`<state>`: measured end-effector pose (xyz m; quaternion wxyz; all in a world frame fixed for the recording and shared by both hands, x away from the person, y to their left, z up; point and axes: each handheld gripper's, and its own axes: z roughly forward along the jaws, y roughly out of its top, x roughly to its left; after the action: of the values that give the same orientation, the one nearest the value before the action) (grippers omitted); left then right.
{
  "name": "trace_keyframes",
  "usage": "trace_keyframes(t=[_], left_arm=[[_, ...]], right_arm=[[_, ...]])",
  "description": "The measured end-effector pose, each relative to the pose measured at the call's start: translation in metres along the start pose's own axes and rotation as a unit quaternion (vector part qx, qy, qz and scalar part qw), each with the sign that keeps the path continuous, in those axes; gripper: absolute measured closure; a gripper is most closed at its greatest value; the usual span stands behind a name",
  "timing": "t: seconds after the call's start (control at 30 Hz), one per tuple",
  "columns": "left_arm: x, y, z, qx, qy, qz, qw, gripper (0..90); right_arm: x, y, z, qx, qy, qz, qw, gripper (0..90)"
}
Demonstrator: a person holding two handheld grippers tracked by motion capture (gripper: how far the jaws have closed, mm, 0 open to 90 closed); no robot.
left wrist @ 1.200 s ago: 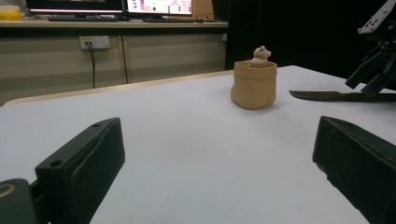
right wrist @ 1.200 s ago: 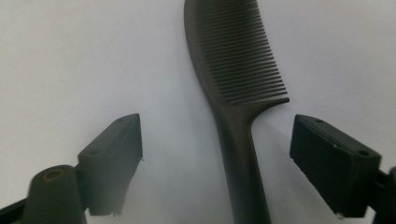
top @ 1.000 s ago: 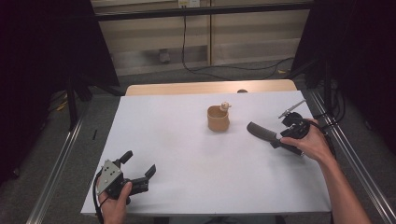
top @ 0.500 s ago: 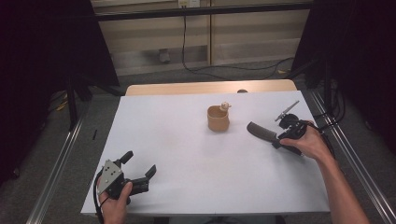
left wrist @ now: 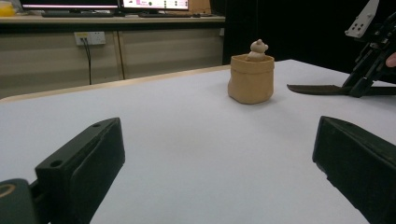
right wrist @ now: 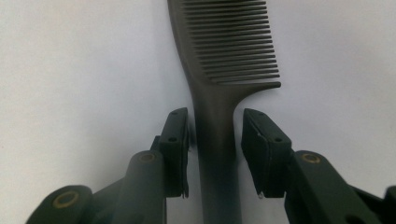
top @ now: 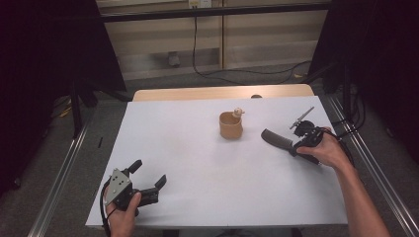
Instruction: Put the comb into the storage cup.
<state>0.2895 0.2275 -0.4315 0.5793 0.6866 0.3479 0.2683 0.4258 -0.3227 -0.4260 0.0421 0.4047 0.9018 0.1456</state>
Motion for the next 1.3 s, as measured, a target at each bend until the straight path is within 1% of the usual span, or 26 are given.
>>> trace_keyframes(t=[0.07,0.13,0.2,0.3,0.37,0.43,0.47,0.53,0.57,0.63,0.77,0.83,0.87,0.9,1.0,1.07,1.13,1.2,1.3], left_arm=[[-0.0004,0.0003,-0.0005,-0.001,0.006,0.004,1.0,2.5],[-0.0003,0.0002,0.0004,-0.001,0.002,0.0,1.0,2.5],[0.0,0.0001,-0.0002,0.0,0.001,0.005,1.0,2.5],[-0.0004,-0.0001,0.0007,-0.002,0.001,0.0,1.0,2.5],[-0.0006,0.0002,0.0006,0.0,0.002,0.001,1.0,2.5],[-0.0006,0.0007,-0.0001,-0.001,0.001,0.005,1.0,2.5],[-0.0008,0.0006,-0.0002,-0.003,0.001,0.003,1.0,2.5],[0.0003,0.0002,-0.0002,0.0,0.001,0.005,1.0,2.5],[0.0001,-0.0001,0.0004,-0.001,0.002,0.0,1.0,2.5],[-0.0004,-0.0003,0.0012,-0.002,0.003,-0.001,1.0,2.5],[-0.0006,0.0005,0.0001,0.0,0.001,0.006,1.0,2.5],[0.0001,0.0006,-0.0002,0.0,0.001,0.006,1.0,2.5],[0.0005,0.0006,-0.0003,0.0,0.003,0.006,1.0,2.5],[0.0005,0.0006,-0.0002,-0.003,0.003,0.003,1.0,2.5],[0.0008,0.0003,-0.0006,-0.002,0.005,0.002,1.0,2.5],[0.0006,0.0001,-0.0006,-0.002,0.005,0.002,1.0,2.5],[0.0007,0.0,-0.0004,-0.001,0.004,0.002,1.0,2.5],[0.0011,0.0001,-0.0001,-0.002,0.003,0.001,1.0,2.5],[0.001,0.0006,-0.0007,-0.002,0.003,0.003,1.0,2.5]], right_arm=[[0.0011,0.0029,0.0003,0.01,-0.003,-0.005,0.9999,62.2],[0.0006,0.0031,0.0005,0.012,-0.002,-0.005,0.9999,62.5],[0.0004,0.0027,0.0005,0.009,0.0,-0.004,0.9999,63.0],[0.001,0.0029,0.0005,0.011,-0.002,-0.002,0.9999,63.8],[0.0008,0.0048,0.0007,0.018,-0.001,-0.001,0.9998,65.2],[0.0005,0.0048,0.0005,0.018,-0.001,0.0,0.9998,65.8],[0.0003,0.0048,0.0005,0.018,0.0,0.002,0.9998,66.7],[-0.0003,0.0052,0.0006,0.019,-0.001,0.001,0.9998,67.8],[-0.0001,0.0056,0.0009,0.02,-0.002,-0.001,0.9998,68.2],[0.0005,0.007,0.0011,0.024,-0.005,-0.004,0.9997,69.4],[0.0007,0.0077,0.0009,0.026,-0.003,-0.001,0.9997,72.2],[0.0012,0.0083,0.0008,0.029,-0.005,-0.002,0.9996,72.4],[0.0011,0.0085,0.001,0.028,-0.006,-0.005,0.9996,72.4],[0.0011,0.0084,0.0009,0.028,-0.006,-0.005,0.9996,72.5],[0.0008,0.008,0.0004,0.028,-0.003,-0.002,0.9996,72.7],[0.0007,0.0081,0.0003,0.026,-0.005,-0.009,0.9996,72.8],[0.0026,0.0072,-0.0003,0.023,-0.01,-0.008,0.9997,72.8],[0.0024,0.0057,-0.0011,0.019,-0.006,-0.006,0.9998,72.9],[0.0013,0.0041,-0.0022,0.013,0.008,0.0,0.9999,72.9]])
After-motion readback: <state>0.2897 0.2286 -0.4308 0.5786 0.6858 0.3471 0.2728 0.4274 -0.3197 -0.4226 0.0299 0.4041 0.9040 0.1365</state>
